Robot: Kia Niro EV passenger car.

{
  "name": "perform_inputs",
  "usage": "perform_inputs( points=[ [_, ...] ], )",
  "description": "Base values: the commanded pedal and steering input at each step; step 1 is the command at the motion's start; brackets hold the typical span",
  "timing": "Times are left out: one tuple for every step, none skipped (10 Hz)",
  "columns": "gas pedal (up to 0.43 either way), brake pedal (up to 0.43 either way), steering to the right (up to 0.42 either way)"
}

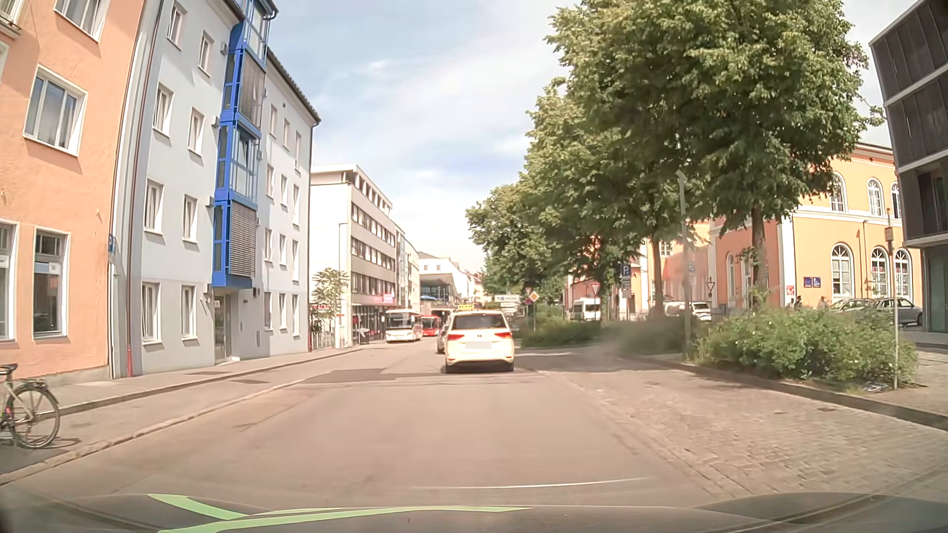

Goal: Follow the waypoints while adhering to traffic rules and regulations

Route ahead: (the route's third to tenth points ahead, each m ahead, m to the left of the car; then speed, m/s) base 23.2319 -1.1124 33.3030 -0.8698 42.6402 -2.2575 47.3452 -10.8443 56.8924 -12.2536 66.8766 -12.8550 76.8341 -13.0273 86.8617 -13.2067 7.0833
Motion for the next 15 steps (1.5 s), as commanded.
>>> perform_inputs(
  points=[
    [0.000, 0.000, -0.004],
    [0.000, 0.000, -0.001],
    [0.000, 0.000, -0.002],
    [0.000, 0.000, -0.001],
    [0.000, 0.000, -0.001],
    [0.000, 0.000, -0.001],
    [0.000, 0.000, -0.001],
    [0.000, 0.000, -0.001],
    [0.000, 0.000, -0.001],
    [0.000, 0.000, -0.002],
    [0.000, 0.000, -0.002],
    [0.000, 0.000, -0.004],
    [0.000, 0.000, -0.005],
    [0.000, 0.000, -0.005],
    [0.000, 0.000, -0.005]
  ],
)
